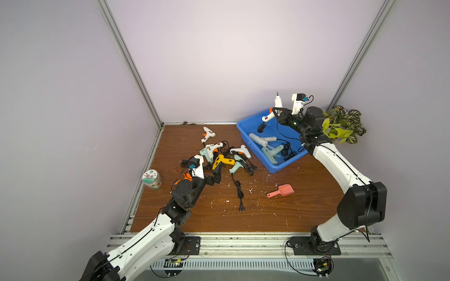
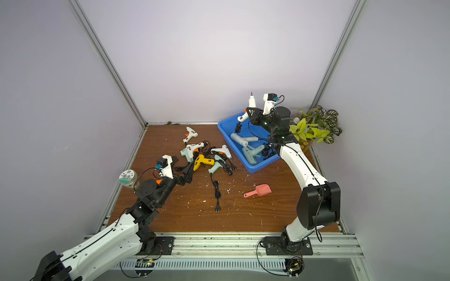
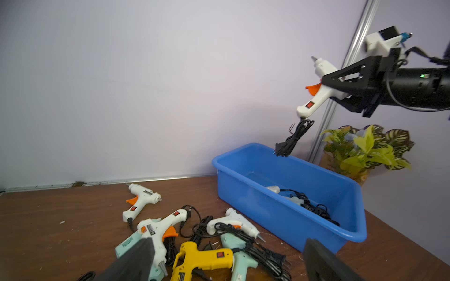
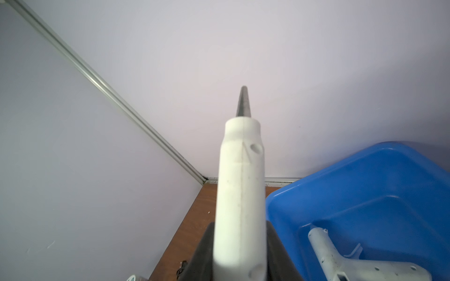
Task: Put the hot melt glue gun into the storage box
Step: Place the hot melt adhesive gun in the storage box.
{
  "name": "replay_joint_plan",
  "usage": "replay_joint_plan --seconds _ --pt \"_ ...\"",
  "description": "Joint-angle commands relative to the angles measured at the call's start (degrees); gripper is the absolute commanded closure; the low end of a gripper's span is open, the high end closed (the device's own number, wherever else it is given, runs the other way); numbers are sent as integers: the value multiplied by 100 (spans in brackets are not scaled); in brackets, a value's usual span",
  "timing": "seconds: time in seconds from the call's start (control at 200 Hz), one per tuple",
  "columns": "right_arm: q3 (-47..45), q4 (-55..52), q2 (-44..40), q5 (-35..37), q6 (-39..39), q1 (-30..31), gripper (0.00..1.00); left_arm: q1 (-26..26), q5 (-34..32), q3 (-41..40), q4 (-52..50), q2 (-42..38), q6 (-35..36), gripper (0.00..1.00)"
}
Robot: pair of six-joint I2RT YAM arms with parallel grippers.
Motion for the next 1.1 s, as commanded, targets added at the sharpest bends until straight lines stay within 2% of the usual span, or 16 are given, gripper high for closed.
replay_joint_plan --seconds 0.0,0.2,0.3,0.53,0.691,0.836,0.921,1.091 --pt "-16 1156 144 185 445 -179 100 -35 -746 324 -556 199 -231 0" --pt "298 1204 896 87 313 -230 100 -34 -1972 620 -1443 345 -688 0" --pt "539 1339 1411 -131 392 -232 100 47 -2346 635 -1781 314 -963 0" --pt "1004 1754 2524 -553 821 -218 100 630 -1949 666 -2440 266 -1555 0" --pt "1140 1764 3076 -658 878 -193 100 651 -1977 699 -2566 343 -1559 0" --pt "1271 1264 3422 -467 687 -193 100 658 -2022 754 -2638 450 -1516 0" --pt "1465 629 3580 -156 448 -197 94 657 -2022 770 -2658 484 -1514 0" --pt "2109 -729 3900 220 45 -206 67 681 -2160 827 -2871 584 -1574 0"
